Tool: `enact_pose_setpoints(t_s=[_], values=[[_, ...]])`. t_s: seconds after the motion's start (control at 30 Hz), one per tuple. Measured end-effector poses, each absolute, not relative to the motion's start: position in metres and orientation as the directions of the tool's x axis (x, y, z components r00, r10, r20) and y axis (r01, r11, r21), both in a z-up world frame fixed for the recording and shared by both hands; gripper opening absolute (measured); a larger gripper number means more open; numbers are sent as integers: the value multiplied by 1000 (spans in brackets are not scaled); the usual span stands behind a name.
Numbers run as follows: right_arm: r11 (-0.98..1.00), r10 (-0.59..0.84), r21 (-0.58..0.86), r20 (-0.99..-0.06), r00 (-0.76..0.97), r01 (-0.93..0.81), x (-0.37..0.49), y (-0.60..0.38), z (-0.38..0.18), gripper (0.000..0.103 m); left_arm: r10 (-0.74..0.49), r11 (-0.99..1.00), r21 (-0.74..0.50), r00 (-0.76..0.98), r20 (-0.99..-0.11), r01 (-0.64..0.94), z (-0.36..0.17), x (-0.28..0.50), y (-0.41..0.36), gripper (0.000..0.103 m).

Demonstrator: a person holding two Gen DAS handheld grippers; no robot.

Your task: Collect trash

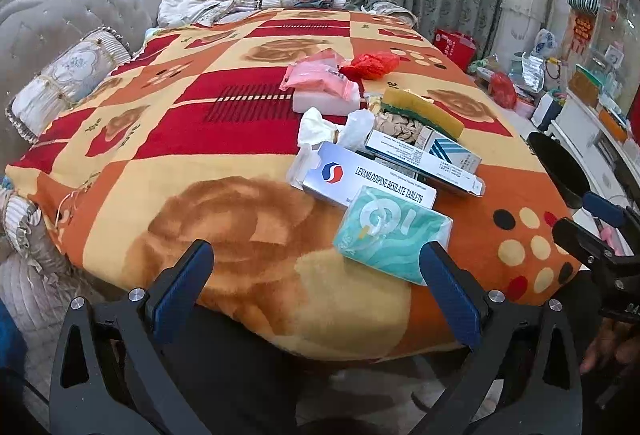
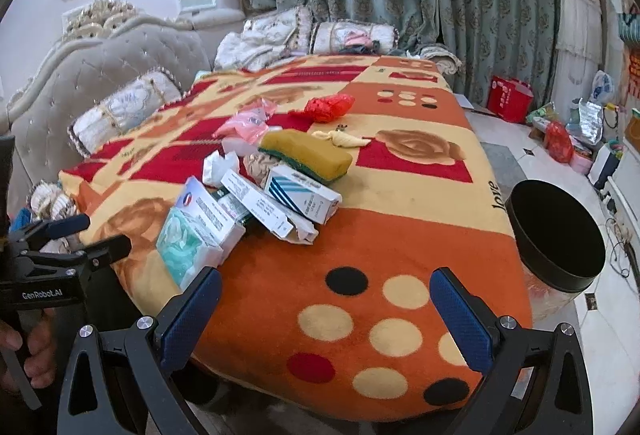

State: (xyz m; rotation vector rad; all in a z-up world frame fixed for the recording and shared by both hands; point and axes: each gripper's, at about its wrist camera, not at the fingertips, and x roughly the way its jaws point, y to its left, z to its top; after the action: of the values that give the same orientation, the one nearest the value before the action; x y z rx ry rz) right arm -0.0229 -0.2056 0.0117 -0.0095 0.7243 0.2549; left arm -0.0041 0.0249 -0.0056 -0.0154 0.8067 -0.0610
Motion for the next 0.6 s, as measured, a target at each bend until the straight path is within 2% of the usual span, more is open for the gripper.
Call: enact_pose_setpoints(t_s=[0.07,0.17,0.3,0.6], values=[[966,246,106,-641,727,-235,-24,-208,10,103,-55,998,-31,691,-721,47,-6,-4,25,102],[963,259,128,-681,685,-237,-18,-206,7,103,-51,999,-27,692,-720,45,-7,-4,25,102],[967,225,65,-674,704,-247,-19,-201,9,103,-52,999,-28,691,-721,45,-7,-4,25,102],[965,228,65,-675,701,-252,-20,-201,10,103,-77,997,-58,699,-711,50,-4,-6,26,102]])
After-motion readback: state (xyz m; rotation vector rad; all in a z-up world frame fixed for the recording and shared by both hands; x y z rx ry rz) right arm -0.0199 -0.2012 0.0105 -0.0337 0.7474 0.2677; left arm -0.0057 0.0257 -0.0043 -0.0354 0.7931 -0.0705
